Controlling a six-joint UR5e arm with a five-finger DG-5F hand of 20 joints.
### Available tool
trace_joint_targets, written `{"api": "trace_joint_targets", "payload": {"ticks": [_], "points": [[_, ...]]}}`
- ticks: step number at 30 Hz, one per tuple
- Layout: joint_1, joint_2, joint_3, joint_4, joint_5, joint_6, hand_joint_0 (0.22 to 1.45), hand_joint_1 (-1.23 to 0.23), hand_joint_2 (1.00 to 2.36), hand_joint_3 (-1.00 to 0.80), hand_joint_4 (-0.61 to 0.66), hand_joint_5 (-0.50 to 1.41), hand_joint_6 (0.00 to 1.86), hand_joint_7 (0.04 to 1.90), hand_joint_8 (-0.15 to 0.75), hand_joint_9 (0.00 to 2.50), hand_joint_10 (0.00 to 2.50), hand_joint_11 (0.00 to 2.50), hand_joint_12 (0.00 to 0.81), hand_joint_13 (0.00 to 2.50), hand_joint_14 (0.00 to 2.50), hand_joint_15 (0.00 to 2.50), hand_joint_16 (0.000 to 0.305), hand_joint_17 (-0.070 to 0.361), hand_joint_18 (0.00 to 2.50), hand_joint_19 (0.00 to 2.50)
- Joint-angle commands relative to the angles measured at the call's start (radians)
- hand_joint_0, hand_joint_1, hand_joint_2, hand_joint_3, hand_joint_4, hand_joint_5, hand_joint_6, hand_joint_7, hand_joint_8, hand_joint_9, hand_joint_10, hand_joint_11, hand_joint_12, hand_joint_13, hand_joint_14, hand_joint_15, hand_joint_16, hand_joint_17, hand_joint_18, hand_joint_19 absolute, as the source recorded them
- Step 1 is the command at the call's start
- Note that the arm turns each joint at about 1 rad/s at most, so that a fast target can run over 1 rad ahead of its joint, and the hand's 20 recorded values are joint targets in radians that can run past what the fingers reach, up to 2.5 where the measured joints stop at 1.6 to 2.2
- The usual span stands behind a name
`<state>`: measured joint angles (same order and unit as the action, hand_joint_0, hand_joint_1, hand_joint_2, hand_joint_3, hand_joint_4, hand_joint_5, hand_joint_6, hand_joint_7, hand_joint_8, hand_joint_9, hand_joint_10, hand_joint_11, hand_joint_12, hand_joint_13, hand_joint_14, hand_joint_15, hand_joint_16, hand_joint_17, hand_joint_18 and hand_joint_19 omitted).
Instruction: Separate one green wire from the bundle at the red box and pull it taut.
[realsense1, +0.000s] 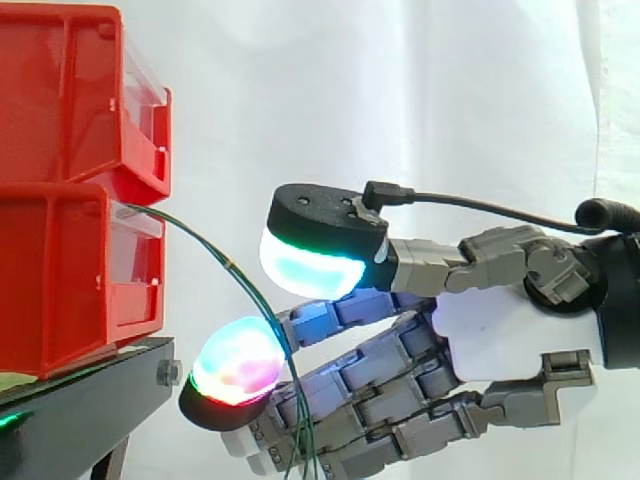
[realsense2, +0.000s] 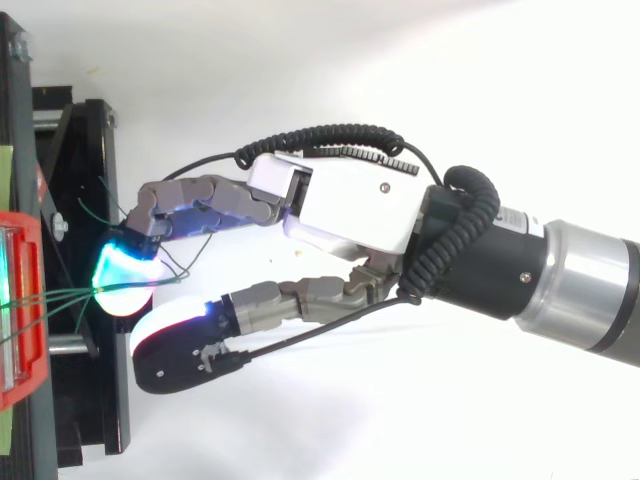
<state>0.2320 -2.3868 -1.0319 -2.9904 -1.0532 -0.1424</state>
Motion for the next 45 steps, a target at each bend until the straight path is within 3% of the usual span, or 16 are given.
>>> {"api": "trace_joint_targets", "payload": {"ticks": [1, 16, 23, 27, 29, 32, 33, 45], "points": [[-0.002, 0.000, 0.013, -0.027, -0.001, 0.000, 0.56, -0.61, 1.00, -0.49, 0.22, -0.10, 0.50, 1.07, 0.232, 0.62, 0.00, 0.00, 0.302, 0.24, 0.00, 0.00, 0.047, 0.105, 0.17, 0.15], [-0.025, 0.001, 0.069, -0.091, -0.014, -0.025, 0.56, -0.61, 1.00, -0.48, 0.21, -0.09, 0.50, 1.15, 0.237, 0.64, 0.00, 0.00, 0.303, 0.25, 0.00, 0.00, 0.046, 0.104, 0.18, 0.15], [-0.016, 0.000, 0.065, -0.085, -0.005, -0.054, 0.56, -0.62, 1.00, -0.49, 0.21, -0.09, 0.50, 1.13, 0.235, 0.64, 0.00, 0.00, 0.303, 0.26, 0.00, 0.00, 0.046, 0.105, 0.19, 0.16], [-0.013, -0.002, 0.049, -0.036, 0.005, -0.072, 0.56, -0.62, 1.00, -0.48, 0.22, -0.09, 0.50, 1.10, 0.236, 0.64, 0.00, 0.00, 0.304, 0.26, 0.00, 0.00, 0.047, 0.105, 0.19, 0.16], [-0.013, -0.002, 0.009, 0.027, 0.005, -0.071, 0.56, -0.62, 1.00, -0.48, 0.21, -0.09, 0.50, 1.10, 0.235, 0.64, 0.00, 0.00, 0.303, 0.26, 0.00, 0.00, 0.047, 0.105, 0.19, 0.16], [-0.011, -0.002, -0.016, 0.079, 0.007, -0.071, 0.55, -0.62, 1.00, -0.48, 0.23, -0.09, 0.50, 1.09, 0.236, 0.64, 0.00, 0.00, 0.304, 0.26, 0.00, 0.00, 0.047, 0.105, 0.19, 0.16], [-0.011, 0.000, -0.039, 0.128, 0.005, -0.071, 0.55, -0.62, 1.00, -0.49, 0.23, -0.09, 0.50, 1.09, 0.236, 0.64, 0.00, 0.00, 0.304, 0.26, 0.00, 0.00, 0.047, 0.105, 0.19, 0.16], [-0.011, 0.000, -0.031, 0.134, 0.004, -0.069, 0.55, -0.62, 1.00, -0.47, 0.22, -0.09, 0.50, 1.10, 0.234, 0.64, 0.00, 0.00, 0.302, 0.26, 0.00, 0.00, 0.047, 0.105, 0.19, 0.16]]}}
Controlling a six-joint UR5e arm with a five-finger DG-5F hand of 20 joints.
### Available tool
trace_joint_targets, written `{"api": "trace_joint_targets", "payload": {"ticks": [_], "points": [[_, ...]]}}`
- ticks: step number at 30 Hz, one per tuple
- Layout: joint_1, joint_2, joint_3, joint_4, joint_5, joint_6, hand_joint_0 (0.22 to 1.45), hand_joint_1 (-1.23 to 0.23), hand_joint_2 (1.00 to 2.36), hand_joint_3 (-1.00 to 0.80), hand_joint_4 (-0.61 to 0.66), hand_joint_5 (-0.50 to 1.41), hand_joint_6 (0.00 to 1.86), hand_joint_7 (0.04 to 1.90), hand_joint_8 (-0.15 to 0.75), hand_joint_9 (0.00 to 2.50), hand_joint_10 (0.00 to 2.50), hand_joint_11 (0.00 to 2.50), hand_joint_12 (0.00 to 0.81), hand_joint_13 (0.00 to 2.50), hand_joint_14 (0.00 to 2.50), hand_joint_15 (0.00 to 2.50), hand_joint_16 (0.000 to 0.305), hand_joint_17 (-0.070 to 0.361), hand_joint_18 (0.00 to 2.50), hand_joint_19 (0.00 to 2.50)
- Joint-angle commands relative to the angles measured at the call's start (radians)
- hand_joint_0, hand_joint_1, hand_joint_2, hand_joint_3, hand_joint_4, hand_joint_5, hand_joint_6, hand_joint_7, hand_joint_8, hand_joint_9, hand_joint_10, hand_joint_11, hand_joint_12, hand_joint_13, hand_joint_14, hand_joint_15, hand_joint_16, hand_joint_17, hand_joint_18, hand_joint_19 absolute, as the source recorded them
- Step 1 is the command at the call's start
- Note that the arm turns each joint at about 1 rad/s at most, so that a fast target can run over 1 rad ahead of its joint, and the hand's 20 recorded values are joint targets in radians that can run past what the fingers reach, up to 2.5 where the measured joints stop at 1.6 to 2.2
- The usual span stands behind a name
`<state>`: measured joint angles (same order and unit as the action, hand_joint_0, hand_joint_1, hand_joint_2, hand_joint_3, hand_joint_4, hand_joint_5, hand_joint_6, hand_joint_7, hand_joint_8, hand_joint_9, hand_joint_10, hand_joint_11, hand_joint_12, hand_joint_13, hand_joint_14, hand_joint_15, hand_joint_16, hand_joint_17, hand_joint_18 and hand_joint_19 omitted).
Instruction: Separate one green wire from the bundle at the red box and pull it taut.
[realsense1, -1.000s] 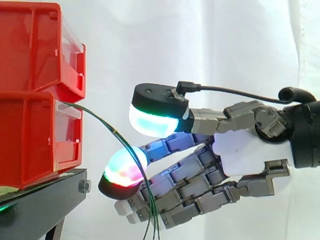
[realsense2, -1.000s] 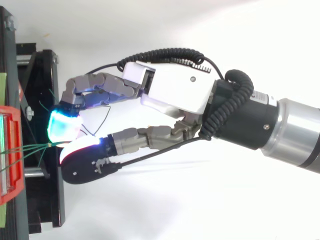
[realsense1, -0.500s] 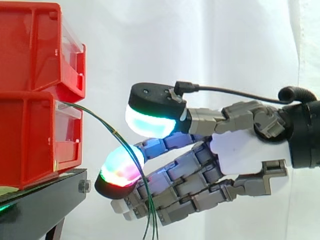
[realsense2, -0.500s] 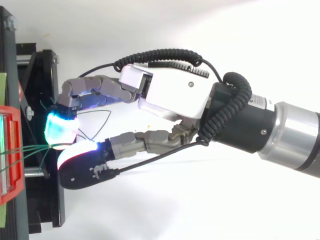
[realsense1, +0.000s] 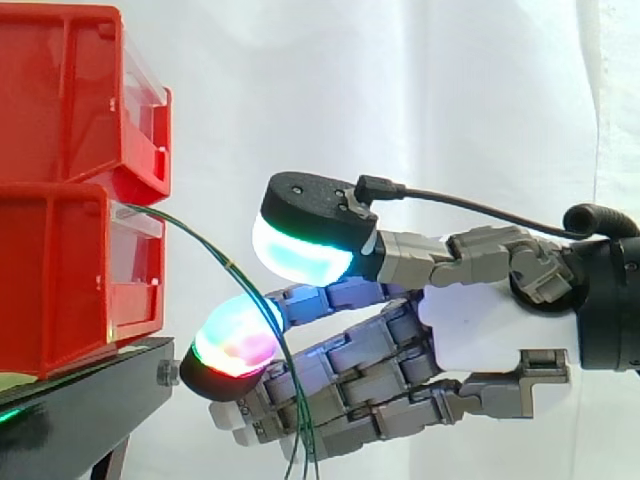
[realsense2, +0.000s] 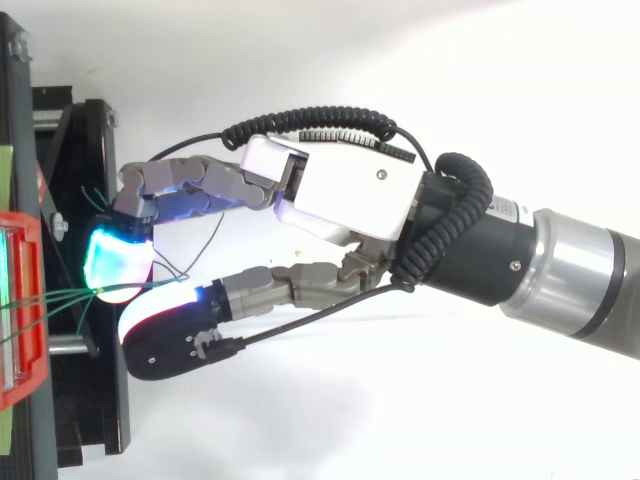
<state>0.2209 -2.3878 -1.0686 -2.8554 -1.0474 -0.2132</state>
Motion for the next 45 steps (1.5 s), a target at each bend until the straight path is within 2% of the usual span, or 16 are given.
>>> {"api": "trace_joint_targets", "payload": {"ticks": [1, 5, 11, 21, 29, 34, 35, 40, 45], "points": [[0.000, -0.001, 0.007, -0.002, -0.002, 0.002, 0.56, -0.62, 1.00, -0.46, 0.22, -0.09, 0.50, 1.11, 0.235, 0.64, 0.00, 0.00, 0.302, 0.26, 0.00, 0.00, 0.047, 0.105, 0.19, 0.16], [0.000, 0.001, 0.022, -0.033, -0.002, 0.002, 0.57, -0.62, 1.01, -0.42, 0.20, -0.08, 0.50, 1.18, 0.232, 0.64, 0.00, 0.00, 0.300, 0.26, 0.00, 0.00, 0.046, 0.104, 0.19, 0.16], [0.000, 0.001, 0.032, -0.041, 0.003, -0.002, 0.58, -0.63, 1.01, -0.42, 0.19, -0.08, 0.50, 1.22, 0.232, 0.64, 0.00, 0.00, 0.299, 0.26, 0.00, 0.00, 0.046, 0.104, 0.19, 0.16], [0.018, -0.001, 0.021, 0.010, 0.017, -0.023, 0.56, -0.63, 1.00, -0.44, 0.20, -0.09, 0.50, 1.19, 0.236, 0.64, 0.00, 0.00, 0.301, 0.26, 0.00, 0.00, 0.047, 0.105, 0.19, 0.17], [0.021, -0.001, 0.015, 0.045, 0.024, -0.034, 0.56, -0.63, 1.01, -0.44, 0.21, -0.09, 0.50, 1.17, 0.235, 0.64, 0.00, 0.00, 0.302, 0.26, 0.00, 0.00, 0.047, 0.105, 0.20, 0.16], [0.025, -0.001, 0.015, 0.048, 0.026, -0.038, 0.56, -0.63, 1.01, -0.44, 0.21, -0.09, 0.50, 1.16, 0.235, 0.64, 0.00, 0.00, 0.301, 0.26, 0.00, 0.00, 0.047, 0.105, 0.20, 0.17], [0.025, -0.014, 0.015, 0.048, 0.027, -0.031, 0.56, -0.63, 1.01, -0.44, 0.20, -0.09, 0.50, 1.16, 0.235, 0.64, 0.00, 0.00, 0.301, 0.26, 0.00, 0.00, 0.047, 0.105, 0.20, 0.17], [0.028, -0.021, 0.015, 0.054, 0.030, -0.009, 0.56, -0.63, 1.01, -0.44, 0.21, -0.09, 0.50, 1.16, 0.235, 0.64, 0.00, 0.00, 0.302, 0.26, 0.00, 0.00, 0.047, 0.105, 0.20, 0.17], [0.029, -0.019, 0.015, 0.042, 0.032, -0.006, 0.57, -0.64, 1.01, -0.42, 0.17, -0.08, 0.50, 1.26, 0.234, 0.64, 0.00, 0.00, 0.300, 0.27, 0.00, 0.00, 0.046, 0.104, 0.20, 0.16]]}}
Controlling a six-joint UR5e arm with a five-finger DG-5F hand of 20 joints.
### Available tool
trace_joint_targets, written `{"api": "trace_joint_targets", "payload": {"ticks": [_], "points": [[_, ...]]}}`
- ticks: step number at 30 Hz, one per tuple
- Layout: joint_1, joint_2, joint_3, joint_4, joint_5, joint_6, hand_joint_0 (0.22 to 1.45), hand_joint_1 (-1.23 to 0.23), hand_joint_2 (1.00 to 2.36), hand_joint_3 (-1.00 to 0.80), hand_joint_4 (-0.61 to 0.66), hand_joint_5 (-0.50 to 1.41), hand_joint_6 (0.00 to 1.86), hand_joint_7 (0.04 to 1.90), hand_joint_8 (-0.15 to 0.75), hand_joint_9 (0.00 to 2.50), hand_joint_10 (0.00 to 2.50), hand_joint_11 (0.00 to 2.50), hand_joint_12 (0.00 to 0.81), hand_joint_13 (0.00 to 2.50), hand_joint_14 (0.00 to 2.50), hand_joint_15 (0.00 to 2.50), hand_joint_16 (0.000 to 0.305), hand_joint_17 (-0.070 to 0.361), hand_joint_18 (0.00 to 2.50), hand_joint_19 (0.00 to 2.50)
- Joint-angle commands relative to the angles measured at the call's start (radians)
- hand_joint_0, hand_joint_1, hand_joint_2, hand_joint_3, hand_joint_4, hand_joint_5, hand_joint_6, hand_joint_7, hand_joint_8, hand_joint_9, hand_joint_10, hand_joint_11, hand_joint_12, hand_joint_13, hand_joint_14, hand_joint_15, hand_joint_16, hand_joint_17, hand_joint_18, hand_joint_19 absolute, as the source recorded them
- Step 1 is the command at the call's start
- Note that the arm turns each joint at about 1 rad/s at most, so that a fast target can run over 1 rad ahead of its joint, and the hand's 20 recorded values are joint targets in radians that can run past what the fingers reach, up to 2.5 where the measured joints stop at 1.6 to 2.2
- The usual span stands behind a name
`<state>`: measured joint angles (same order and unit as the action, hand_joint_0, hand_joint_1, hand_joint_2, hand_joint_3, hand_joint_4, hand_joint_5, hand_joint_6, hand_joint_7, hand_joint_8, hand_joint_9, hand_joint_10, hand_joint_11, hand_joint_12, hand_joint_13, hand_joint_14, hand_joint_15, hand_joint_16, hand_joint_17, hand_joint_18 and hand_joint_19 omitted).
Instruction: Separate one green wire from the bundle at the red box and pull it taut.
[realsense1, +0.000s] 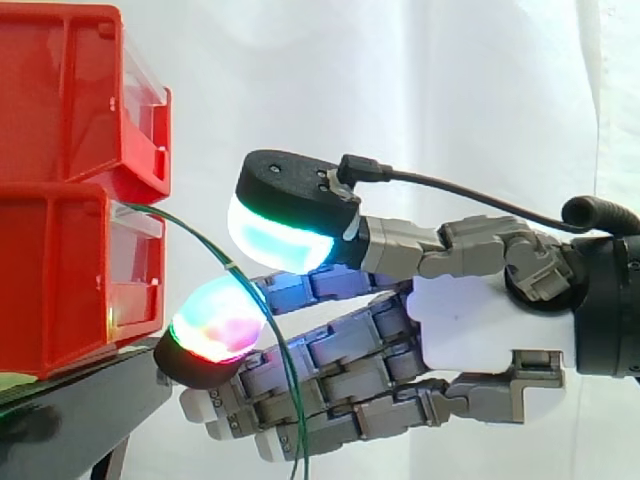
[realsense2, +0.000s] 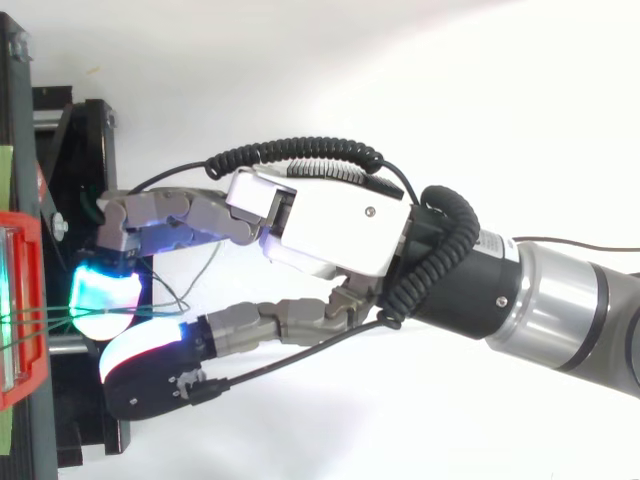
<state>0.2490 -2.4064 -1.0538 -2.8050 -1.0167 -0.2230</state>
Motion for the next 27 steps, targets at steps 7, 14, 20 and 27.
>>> {"api": "trace_joint_targets", "payload": {"ticks": [7, 14, 20, 27], "points": [[0.001, 0.000, 0.003, -0.010, 0.001, 0.004, 0.59, -0.67, 1.01, -0.34, 0.16, -0.14, 0.72, 1.01, 0.233, 0.63, 0.00, 0.00, 0.301, 0.27, 0.00, 0.00, 0.046, 0.104, 0.20, 0.16], [0.001, 0.000, 0.014, -0.021, 0.001, 0.004, 0.59, -0.68, 1.01, -0.35, 0.19, -0.18, 0.84, 0.86, 0.237, 0.61, 0.00, 0.03, 0.307, 0.25, 0.00, 0.00, 0.047, 0.105, 0.20, 0.16], [-0.010, 0.000, 0.043, -0.059, -0.002, 0.004, 0.58, -0.58, 1.01, -0.38, 0.18, -0.15, 0.82, 0.91, 0.245, 0.64, 0.00, 0.05, 0.308, 0.25, 0.00, 0.00, 0.047, 0.106, 0.19, 0.16], [-0.013, 0.000, 0.067, -0.130, -0.003, 0.011, 0.58, -0.64, 1.02, -0.21, 0.17, -0.17, 0.87, 0.94, 0.251, 0.62, 0.00, 0.08, 0.309, 0.25, 0.00, 0.00, 0.048, 0.107, 0.19, 0.16]]}}
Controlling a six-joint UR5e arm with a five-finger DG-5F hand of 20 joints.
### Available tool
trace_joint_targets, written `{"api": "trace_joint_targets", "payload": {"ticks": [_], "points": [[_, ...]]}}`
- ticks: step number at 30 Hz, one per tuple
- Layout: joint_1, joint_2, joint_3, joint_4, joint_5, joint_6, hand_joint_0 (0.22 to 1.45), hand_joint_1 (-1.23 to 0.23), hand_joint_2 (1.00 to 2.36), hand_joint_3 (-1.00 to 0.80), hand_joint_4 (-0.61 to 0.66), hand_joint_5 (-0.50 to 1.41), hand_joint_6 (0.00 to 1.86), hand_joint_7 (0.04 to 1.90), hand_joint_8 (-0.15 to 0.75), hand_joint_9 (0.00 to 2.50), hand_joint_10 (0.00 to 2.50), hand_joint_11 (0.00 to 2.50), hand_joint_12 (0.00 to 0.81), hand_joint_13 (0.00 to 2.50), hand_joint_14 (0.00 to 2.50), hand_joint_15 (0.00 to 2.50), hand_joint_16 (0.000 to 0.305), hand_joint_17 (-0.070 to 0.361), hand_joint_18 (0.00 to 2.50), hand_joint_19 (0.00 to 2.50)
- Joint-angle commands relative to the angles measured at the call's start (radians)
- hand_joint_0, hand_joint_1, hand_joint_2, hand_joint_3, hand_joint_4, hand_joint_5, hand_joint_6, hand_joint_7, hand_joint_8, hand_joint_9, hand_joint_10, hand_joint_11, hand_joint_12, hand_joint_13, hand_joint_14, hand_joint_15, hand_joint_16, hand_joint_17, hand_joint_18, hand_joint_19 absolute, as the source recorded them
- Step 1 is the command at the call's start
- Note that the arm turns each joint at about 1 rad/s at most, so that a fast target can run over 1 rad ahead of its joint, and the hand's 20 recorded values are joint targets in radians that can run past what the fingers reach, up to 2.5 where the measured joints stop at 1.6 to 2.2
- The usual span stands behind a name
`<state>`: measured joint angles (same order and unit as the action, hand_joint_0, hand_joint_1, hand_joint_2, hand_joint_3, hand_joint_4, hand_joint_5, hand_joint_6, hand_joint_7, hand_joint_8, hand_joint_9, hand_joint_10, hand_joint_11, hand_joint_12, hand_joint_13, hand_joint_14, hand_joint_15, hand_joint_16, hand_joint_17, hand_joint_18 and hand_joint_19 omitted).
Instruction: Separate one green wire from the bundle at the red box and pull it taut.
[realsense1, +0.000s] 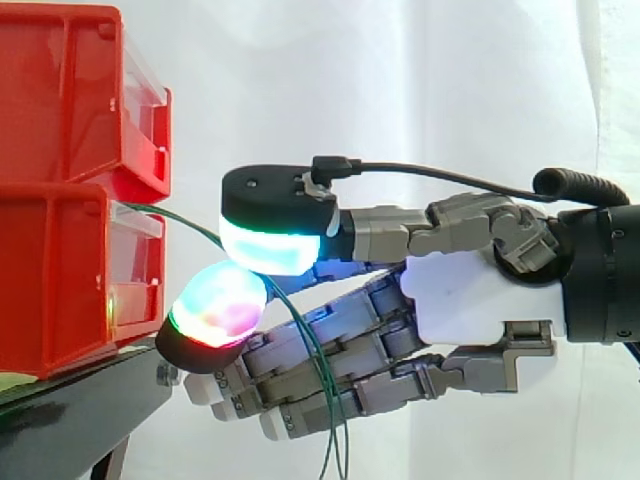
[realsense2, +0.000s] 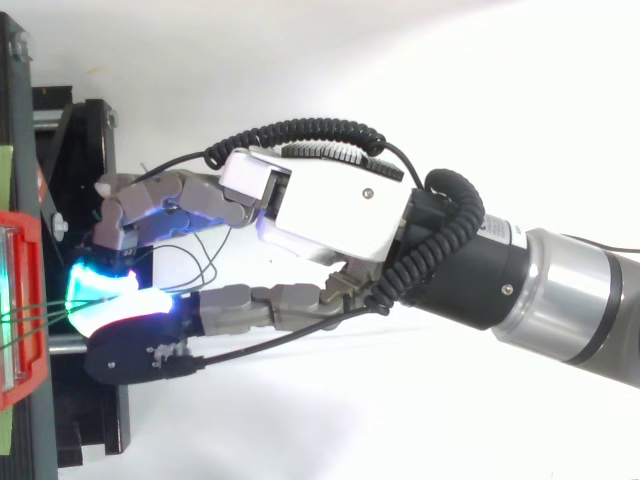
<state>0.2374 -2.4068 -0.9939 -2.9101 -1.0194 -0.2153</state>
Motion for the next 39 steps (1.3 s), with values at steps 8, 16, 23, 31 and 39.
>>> {"api": "trace_joint_targets", "payload": {"ticks": [8, 16, 23, 31, 39], "points": [[-0.001, 0.000, 0.009, -0.031, -0.001, 0.025, 0.59, -0.76, 1.01, -0.31, 0.17, -0.18, 0.90, 0.86, 0.250, 0.60, 0.00, 0.08, 0.315, 0.25, 0.00, 0.00, 0.049, 0.109, 0.18, 0.16], [-0.006, 0.003, 0.040, -0.113, -0.011, 0.065, 0.53, -0.50, 1.00, -0.48, 0.18, -0.16, 0.87, 0.88, 0.264, 0.66, 0.00, 0.08, 0.322, 0.26, 0.00, 0.00, 0.051, 0.114, 0.20, 0.16], [-0.012, 0.003, 0.055, -0.139, -0.019, 0.065, 0.58, -0.59, 1.01, -0.28, 0.16, -0.16, 0.87, 0.96, 0.259, 0.66, 0.00, 0.10, 0.310, 0.25, 0.00, 0.00, 0.049, 0.110, 0.18, 0.17], [-0.020, 0.003, 0.077, -0.175, -0.031, 0.065, 0.58, -0.72, 1.01, -0.19, 0.14, -0.17, 0.89, 0.93, 0.265, 0.64, 0.00, 0.11, 0.323, 0.25, 0.00, 0.00, 0.051, 0.116, 0.19, 0.17], [-0.023, 0.003, 0.081, -0.199, -0.031, 0.066, 0.53, -0.60, 1.00, -0.47, 0.18, -0.16, 0.90, 0.88, 0.268, 0.66, 0.00, 0.11, 0.324, 0.26, 0.00, 0.00, 0.052, 0.116, 0.19, 0.17]]}}
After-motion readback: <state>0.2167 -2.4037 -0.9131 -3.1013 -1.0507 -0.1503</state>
